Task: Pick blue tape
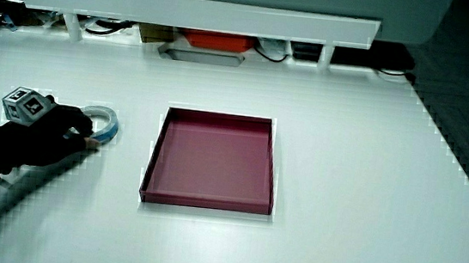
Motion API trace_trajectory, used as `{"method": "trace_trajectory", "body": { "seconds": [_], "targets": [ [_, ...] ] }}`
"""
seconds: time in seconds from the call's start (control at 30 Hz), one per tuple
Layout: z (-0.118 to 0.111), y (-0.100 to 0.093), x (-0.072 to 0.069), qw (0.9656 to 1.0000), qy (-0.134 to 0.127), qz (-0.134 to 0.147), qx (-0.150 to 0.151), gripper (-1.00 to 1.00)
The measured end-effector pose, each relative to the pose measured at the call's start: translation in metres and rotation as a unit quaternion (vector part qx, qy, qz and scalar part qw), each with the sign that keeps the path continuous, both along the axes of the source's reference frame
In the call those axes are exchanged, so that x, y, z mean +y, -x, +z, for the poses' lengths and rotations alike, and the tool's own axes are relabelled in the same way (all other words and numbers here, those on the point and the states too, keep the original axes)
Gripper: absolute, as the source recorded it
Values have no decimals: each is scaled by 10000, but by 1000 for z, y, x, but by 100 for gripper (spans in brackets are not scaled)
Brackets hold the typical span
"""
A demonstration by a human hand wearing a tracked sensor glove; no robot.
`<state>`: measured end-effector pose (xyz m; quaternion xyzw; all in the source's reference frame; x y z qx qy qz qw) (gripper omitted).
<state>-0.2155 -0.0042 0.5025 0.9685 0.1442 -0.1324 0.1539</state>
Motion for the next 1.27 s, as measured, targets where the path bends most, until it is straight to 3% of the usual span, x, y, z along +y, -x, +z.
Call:
{"method": "trace_trajectory", "body": {
  "seconds": [0.07,0.1,0.13,0.3,0.37,0.4,0.57,0.6,0.67,0.7,0.77,0.83,0.87,0.9,0.93,0.97,1.0,1.03,1.1,1.13,1.17,1.27],
  "targets": [
    [-4,1,1,9999,-89,-72,19,100],
    [-2,4,1,9998,-46,-63,164,100],
    [-13,0,0,9999,-97,-77,20,100],
    [-35,-3,1,9996,-246,59,138,100],
    [-41,-6,2,9988,-293,120,360,100],
    [-50,-9,3,9988,-391,165,222,100],
    [-80,-27,6,9968,-593,420,335,100],
    [-87,-32,6,9958,-693,505,324,100],
    [-90,-38,8,9933,-775,618,598,100],
    [-102,-45,8,9937,-816,712,296,100],
    [-104,-53,9,9914,-837,812,591,100],
    [-110,-62,9,9897,-880,932,636,100],
    [-111,-65,9,9886,-857,944,803,100],
    [-116,-70,9,9877,-901,1000,790,100],
    [-123,-75,8,9867,-960,1174,581,100],
    [-121,-78,8,9847,-985,1141,875,100],
    [-124,-81,7,9858,-944,1149,777,100],
    [-125,-85,7,9830,-1017,1219,921,100],
    [-124,-91,6,9827,-982,1252,944,100],
    [-119,-93,5,9807,-1018,1243,1112,100],
    [-132,-100,4,9811,-1069,1425,751,100],
    [-119,-110,3,9788,-1068,1379,1073,100]
  ]
}}
